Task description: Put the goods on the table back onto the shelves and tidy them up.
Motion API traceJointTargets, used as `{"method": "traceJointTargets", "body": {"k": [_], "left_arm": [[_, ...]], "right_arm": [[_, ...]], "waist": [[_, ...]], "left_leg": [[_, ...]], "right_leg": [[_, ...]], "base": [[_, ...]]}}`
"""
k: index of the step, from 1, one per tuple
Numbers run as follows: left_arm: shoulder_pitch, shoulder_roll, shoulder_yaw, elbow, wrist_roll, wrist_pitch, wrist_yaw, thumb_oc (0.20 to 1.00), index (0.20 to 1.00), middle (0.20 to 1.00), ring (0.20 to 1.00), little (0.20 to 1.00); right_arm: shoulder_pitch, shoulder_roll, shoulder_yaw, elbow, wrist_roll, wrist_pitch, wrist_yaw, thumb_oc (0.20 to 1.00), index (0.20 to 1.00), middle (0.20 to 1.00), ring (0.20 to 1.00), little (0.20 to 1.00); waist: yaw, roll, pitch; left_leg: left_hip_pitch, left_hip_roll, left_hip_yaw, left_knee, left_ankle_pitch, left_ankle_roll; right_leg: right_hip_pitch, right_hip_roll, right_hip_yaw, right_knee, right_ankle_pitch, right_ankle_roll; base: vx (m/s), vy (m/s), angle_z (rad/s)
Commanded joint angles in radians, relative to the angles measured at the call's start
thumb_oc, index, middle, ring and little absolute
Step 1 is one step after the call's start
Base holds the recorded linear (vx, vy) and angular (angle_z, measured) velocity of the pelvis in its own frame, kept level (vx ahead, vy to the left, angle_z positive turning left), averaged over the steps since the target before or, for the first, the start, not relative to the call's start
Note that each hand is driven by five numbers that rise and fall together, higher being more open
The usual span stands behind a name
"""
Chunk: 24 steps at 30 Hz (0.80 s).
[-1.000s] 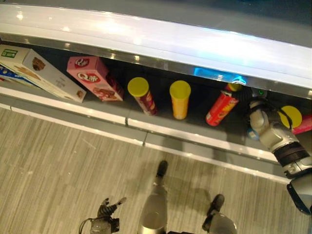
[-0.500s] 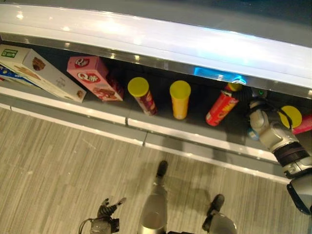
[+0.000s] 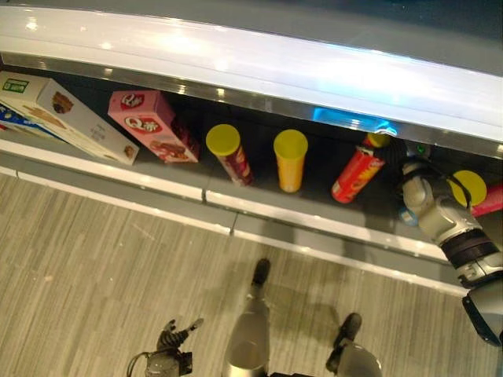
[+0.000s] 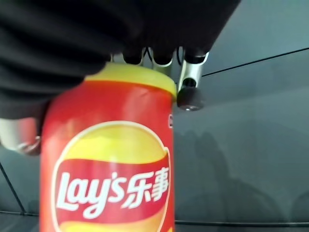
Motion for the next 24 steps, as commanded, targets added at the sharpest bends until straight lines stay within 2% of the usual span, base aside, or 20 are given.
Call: {"method": "traceJointTargets", "body": {"k": [1,24], "left_arm": [[0.013,0.038,-0.01,0.025,0.011,0.0,0.022,1.0,1.0,1.0,1.0,1.0],[0.01,0.035,-0.005,0.034,0.017,0.0,0.027,1.0,1.0,1.0,1.0,1.0]], "right_arm": [[-0.022,-0.016,0.009,-0.046,-0.012,-0.034,-0.041,0.2,0.2,0.2,0.2,0.2],[-0.008,-0.009,0.001,-0.07,-0.01,-0.04,-0.045,0.2,0.2,0.2,0.2,0.2]], "waist": [[0.002,-0.022,-0.037],[-0.002,-0.021,-0.037]], "left_leg": [[0.037,0.097,0.034,0.115,-0.201,-0.008],[0.035,0.097,0.036,0.111,-0.197,-0.008]], "right_leg": [[-0.088,-0.102,0.081,0.172,-0.102,0.009],[-0.089,-0.102,0.079,0.168,-0.099,0.01]], "base": [[0.0,0.0,0.0],[0.0,0.0,0.0]]}}
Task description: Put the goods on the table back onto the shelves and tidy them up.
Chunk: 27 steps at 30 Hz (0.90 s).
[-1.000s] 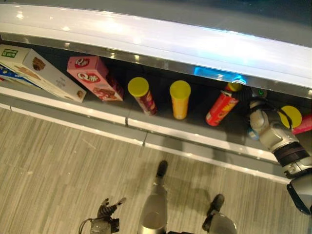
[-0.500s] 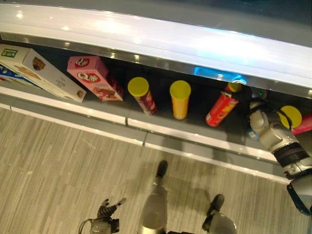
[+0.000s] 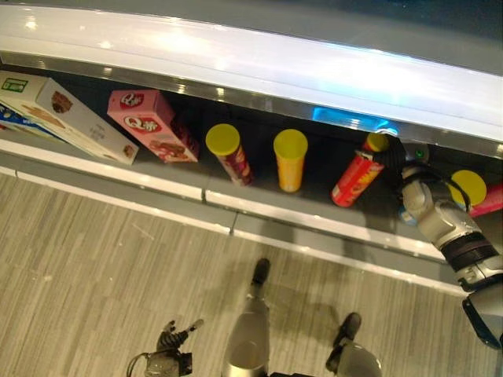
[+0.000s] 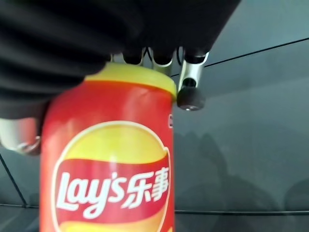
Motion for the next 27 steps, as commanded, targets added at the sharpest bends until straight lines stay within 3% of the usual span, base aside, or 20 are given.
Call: {"method": "traceJointTargets", "body": {"k": [1,24,27], "left_arm": [[0.01,0.035,-0.005,0.029,0.016,0.0,0.027,1.0,1.0,1.0,1.0,1.0],[0.001,0.041,0.005,0.042,0.014,0.004,0.031,1.0,1.0,1.0,1.0,1.0],[0.008,0.032,0.014,0.023,0.018,0.007,0.037,1.0,1.0,1.0,1.0,1.0]], "right_arm": [[-0.027,-0.01,0.001,-0.069,-0.01,-0.032,-0.046,0.2,0.2,0.2,0.2,0.2],[-0.058,-0.045,-0.019,-0.115,-0.028,-0.023,-0.074,0.2,0.2,0.2,0.2,0.2],[-0.008,-0.044,-0.054,-0.225,-0.054,-0.038,-0.087,0.2,0.2,0.2,0.2,0.2]], "waist": [[-0.002,-0.02,-0.038],[0.0,-0.028,-0.04],[-0.006,-0.025,-0.033]], "left_leg": [[0.035,0.097,0.036,0.11,-0.197,-0.008],[0.03,0.095,0.031,0.116,-0.201,-0.006],[0.027,0.096,0.034,0.122,-0.202,-0.006]], "right_leg": [[-0.089,-0.102,0.079,0.168,-0.099,0.01],[-0.09,-0.103,0.078,0.171,-0.101,0.009],[-0.094,-0.103,0.084,0.176,-0.103,0.009]], "base": [[0.0,0.0,0.0],[0.0,0.0,0.0],[0.0,0.0,0.0]]}}
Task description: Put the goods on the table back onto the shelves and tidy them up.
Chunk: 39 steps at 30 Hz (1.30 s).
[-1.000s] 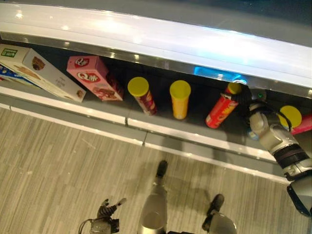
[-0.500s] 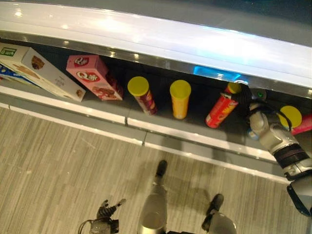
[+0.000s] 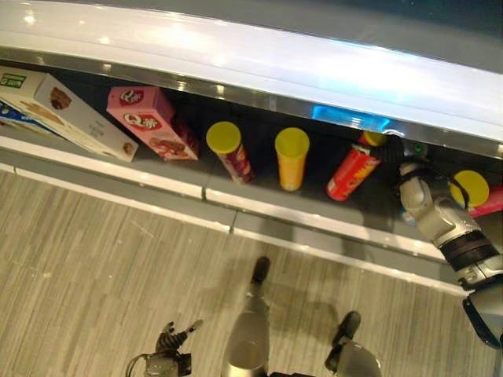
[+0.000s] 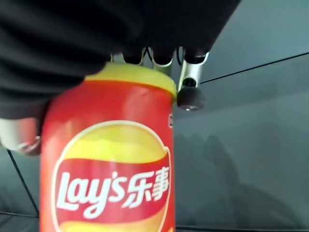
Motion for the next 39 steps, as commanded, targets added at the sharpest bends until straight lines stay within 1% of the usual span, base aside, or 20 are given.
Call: {"method": "traceJointTargets", "body": {"k": [1,13,22,39], "left_arm": [[0.009,0.033,0.006,0.022,0.018,0.004,0.035,1.0,1.0,1.0,1.0,1.0],[0.01,0.032,0.011,0.022,0.026,0.008,0.035,1.0,1.0,1.0,1.0,1.0],[0.009,0.036,0.007,0.023,0.026,0.006,0.035,1.0,1.0,1.0,1.0,1.0],[0.007,0.037,0.001,0.031,0.031,0.005,0.031,1.0,1.0,1.0,1.0,1.0]], "right_arm": [[-0.023,-0.038,-0.042,-0.112,-0.048,-0.046,-0.059,0.2,0.2,0.2,0.2,0.2],[0.017,-0.046,-0.047,-0.141,-0.066,-0.052,-0.06,0.2,0.2,0.2,0.2,0.2],[-0.002,-0.073,-0.005,-0.136,-0.109,-0.052,-0.047,0.2,0.2,0.2,0.2,0.2],[-0.007,-0.073,0.025,-0.105,-0.117,-0.052,-0.039,0.2,0.2,0.2,0.2,0.2]], "waist": [[-0.004,-0.021,-0.044],[-0.01,-0.019,-0.038],[-0.011,-0.019,-0.036],[-0.009,-0.02,-0.034]], "left_leg": [[0.04,0.097,0.041,0.116,-0.202,-0.006],[0.036,0.099,0.042,0.123,-0.203,-0.007],[0.032,0.1,0.043,0.127,-0.203,-0.009],[0.031,0.102,0.043,0.126,-0.202,-0.009]], "right_leg": [[-0.09,-0.103,0.09,0.176,-0.102,0.01],[-0.098,-0.106,0.094,0.185,-0.105,0.009],[-0.102,-0.107,0.093,0.188,-0.105,0.009],[-0.107,-0.108,0.097,0.192,-0.105,0.01]], "base": [[0.0,0.0,0.0],[0.0,0.0,-0.01],[0.0,0.0,0.0],[0.0,0.0,0.0]]}}
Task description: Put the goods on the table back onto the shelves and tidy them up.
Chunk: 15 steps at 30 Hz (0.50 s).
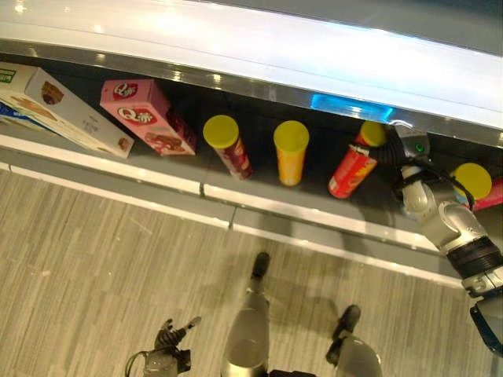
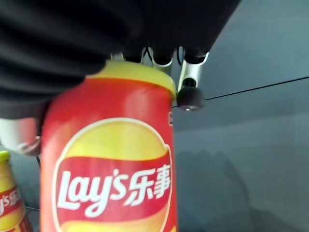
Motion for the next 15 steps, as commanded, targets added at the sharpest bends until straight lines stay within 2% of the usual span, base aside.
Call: {"method": "traceJointTargets", "body": {"k": [1,15], "left_arm": [[0.019,0.036,-0.026,0.031,0.023,-0.005,0.03,1.0,1.0,1.0,1.0,1.0],[0.011,0.043,-0.019,0.064,0.026,-0.003,0.031,1.0,1.0,1.0,1.0,1.0]], "right_arm": [[-0.044,-0.041,0.033,-0.028,-0.04,-0.024,-0.026,0.2,0.2,0.2,0.2,0.2],[-0.063,-0.027,0.046,0.002,-0.029,-0.024,-0.027,0.2,0.2,0.2,0.2,0.2]], "waist": [[-0.008,-0.021,-0.056],[-0.004,-0.019,-0.053]], "left_leg": [[0.033,0.101,0.034,0.118,-0.202,-0.01],[0.027,0.098,0.031,0.122,-0.203,-0.01]], "right_leg": [[-0.094,-0.102,0.083,0.173,-0.103,0.013],[-0.097,-0.104,0.08,0.174,-0.103,0.012]], "base": [[0.0,0.0,0.0],[0.0,0.0,0.0]]}}
